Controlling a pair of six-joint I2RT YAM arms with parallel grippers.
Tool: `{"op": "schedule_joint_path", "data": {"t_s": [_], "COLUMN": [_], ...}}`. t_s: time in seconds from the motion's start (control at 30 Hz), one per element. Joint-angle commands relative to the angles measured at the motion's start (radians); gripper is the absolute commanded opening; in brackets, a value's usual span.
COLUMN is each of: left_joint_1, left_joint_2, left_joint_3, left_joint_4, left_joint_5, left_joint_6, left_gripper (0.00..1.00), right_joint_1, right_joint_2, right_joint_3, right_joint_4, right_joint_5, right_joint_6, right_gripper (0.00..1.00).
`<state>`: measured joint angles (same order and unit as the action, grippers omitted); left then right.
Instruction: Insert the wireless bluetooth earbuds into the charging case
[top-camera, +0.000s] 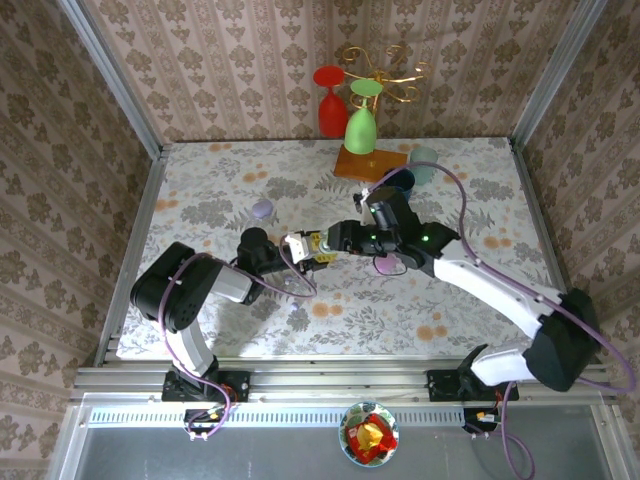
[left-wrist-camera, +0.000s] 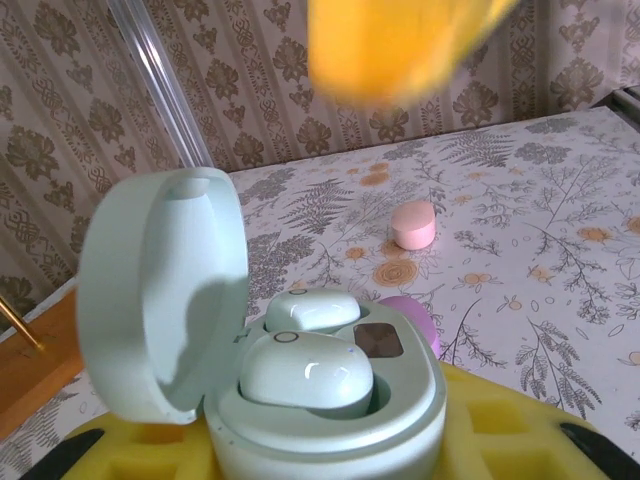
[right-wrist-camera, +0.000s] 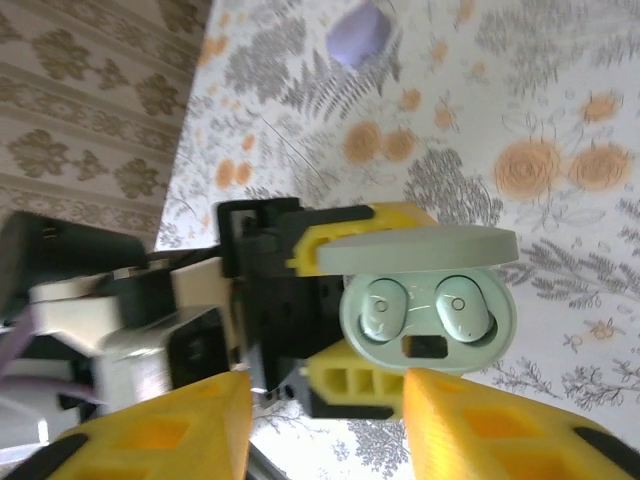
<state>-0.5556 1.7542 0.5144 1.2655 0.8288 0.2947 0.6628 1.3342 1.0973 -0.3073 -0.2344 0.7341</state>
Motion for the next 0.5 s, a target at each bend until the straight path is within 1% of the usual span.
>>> {"op": "schedule_joint_path", "data": {"t_s": [0.0,0.17,0.23,0.3,0.47], "left_joint_1": [-0.003,-0.016,-0.032,-0.047,-0.052], "left_joint_2": [-0.014,-0.025,-0.037,-0.046,-0.059], "left_joint_3": [-0.002,-0.006,-0.008,-0.011,-0.006], "left_joint_4": [0.031,0.030,0.031,0.031,0.031], "left_joint_5": [0.007,-0.002,-0.010,-0.022,-0.060], "left_joint_6": [0.067,0.102,0.106,0.112,0.049], "left_gripper": [0.23,0.23,0.23,0.23,0.23], "right_joint_1": [-0.028,-0.054,-0.055,-0.055,-0.055], "right_joint_2": [-0.032,0.031,0.051,0.103,0.115], "right_joint_3": [0.028,0.084,0.108,0.127,0.097], "right_joint_4": [-0.047,-0.041,-0.040,-0.046,-0.043], "right_joint_5": [0.061,0.037,0.019,0.006,-0.015], "right_joint_6": [-0.037,-0.045,-0.051,-0.055,-0.055], "right_gripper": [0.38,0.34,0.34,0.33,0.33]}}
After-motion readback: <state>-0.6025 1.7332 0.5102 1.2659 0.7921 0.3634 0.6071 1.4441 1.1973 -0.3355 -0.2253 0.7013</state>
